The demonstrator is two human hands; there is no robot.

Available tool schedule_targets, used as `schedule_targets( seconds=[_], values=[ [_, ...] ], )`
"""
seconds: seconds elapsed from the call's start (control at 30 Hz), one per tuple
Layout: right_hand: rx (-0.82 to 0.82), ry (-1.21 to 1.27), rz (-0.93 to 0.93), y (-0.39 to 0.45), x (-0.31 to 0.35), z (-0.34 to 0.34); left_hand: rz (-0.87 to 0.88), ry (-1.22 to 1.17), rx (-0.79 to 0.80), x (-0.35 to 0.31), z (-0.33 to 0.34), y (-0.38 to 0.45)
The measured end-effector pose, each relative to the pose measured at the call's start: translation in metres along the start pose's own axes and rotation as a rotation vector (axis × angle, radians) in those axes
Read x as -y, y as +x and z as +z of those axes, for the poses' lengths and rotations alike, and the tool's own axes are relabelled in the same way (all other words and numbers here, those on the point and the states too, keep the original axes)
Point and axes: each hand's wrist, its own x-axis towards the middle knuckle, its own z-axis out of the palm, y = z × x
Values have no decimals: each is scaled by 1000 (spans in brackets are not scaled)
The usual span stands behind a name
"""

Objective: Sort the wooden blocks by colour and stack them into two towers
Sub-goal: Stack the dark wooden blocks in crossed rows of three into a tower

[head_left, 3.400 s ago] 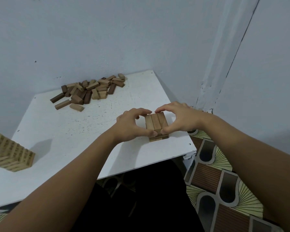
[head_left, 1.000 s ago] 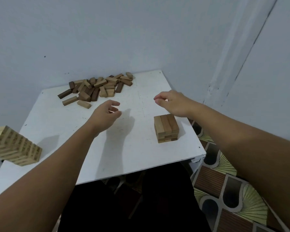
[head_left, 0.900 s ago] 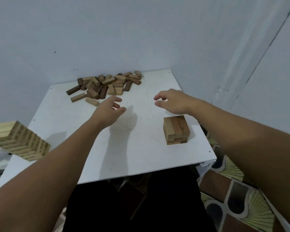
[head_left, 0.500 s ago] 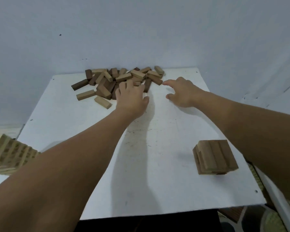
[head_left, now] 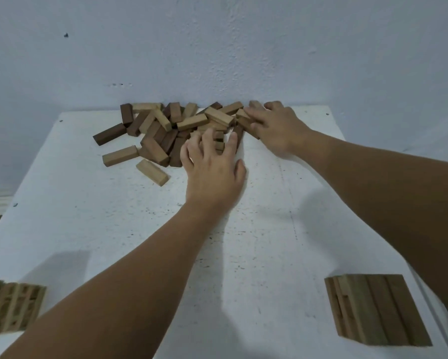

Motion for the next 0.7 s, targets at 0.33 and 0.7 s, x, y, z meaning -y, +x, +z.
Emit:
schedule_targets(
  seconds=[0.33, 0.7],
  values=[
    [-91, 43, 3, -27, -3, 3, -2, -28, 2, -3, 0, 0],
    [-86, -84, -14, -61, -3, 4, 81, -49, -24, -3, 0, -2]
  ],
)
